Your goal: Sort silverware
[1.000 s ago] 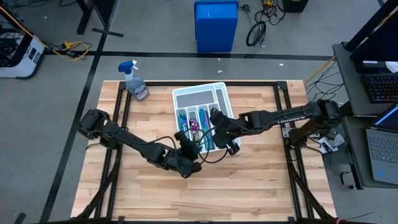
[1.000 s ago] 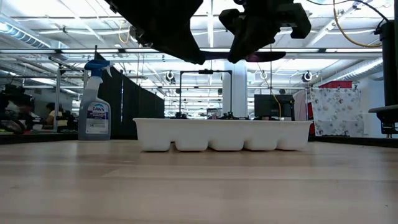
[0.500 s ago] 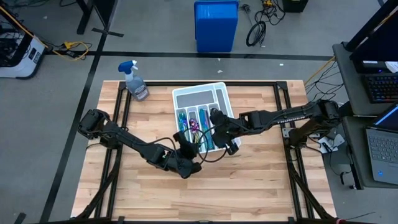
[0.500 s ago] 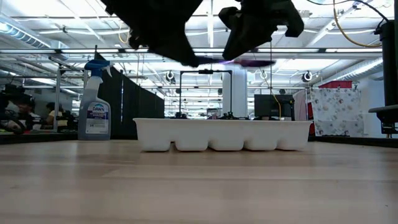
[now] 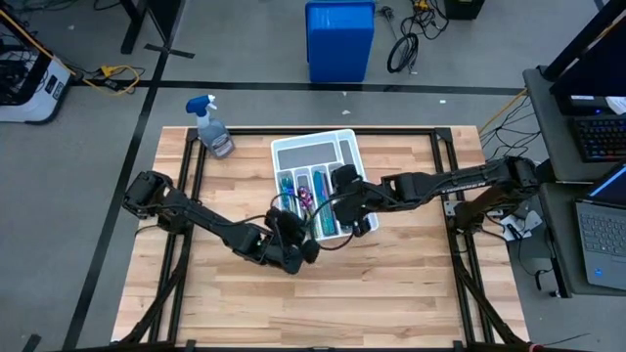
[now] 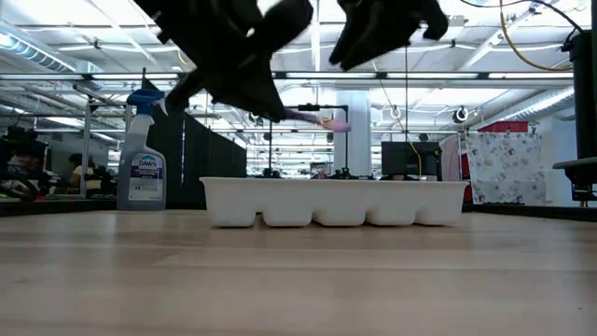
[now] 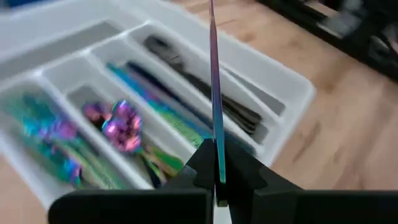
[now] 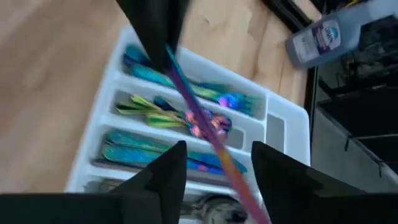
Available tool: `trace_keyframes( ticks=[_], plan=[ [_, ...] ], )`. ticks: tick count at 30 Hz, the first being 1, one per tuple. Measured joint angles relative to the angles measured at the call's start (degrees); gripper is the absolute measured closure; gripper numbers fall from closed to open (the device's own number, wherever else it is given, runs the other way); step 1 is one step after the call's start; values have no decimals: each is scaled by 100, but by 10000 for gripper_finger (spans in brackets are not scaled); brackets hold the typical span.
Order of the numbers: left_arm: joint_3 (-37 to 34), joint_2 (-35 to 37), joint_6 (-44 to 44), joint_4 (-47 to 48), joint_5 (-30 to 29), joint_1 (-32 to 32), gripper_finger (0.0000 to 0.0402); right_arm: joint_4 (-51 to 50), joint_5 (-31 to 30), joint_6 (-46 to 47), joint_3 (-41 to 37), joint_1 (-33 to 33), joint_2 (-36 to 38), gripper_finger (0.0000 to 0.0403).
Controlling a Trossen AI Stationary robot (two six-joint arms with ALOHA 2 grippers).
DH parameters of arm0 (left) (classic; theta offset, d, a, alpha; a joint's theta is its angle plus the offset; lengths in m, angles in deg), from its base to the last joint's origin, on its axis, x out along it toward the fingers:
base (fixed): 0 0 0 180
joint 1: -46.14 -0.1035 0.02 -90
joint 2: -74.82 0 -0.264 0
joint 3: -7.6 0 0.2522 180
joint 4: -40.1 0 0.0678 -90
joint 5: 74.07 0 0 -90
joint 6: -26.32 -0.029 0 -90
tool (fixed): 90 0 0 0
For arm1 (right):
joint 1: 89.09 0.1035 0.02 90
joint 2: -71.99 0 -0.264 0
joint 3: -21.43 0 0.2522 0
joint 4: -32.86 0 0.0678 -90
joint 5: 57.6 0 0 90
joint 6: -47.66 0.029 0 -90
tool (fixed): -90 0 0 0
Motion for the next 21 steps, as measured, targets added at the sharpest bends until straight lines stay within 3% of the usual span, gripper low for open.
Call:
trace_keyframes(
  ticks=[13,21],
  plan=[
    [0,-266,2120,361,94,-398,401,328,44,268,0,1192,373,236],
    [6,-477,3354,-223,125,-461,401,1052,43,270,-1,1730,336,236]
  ],
)
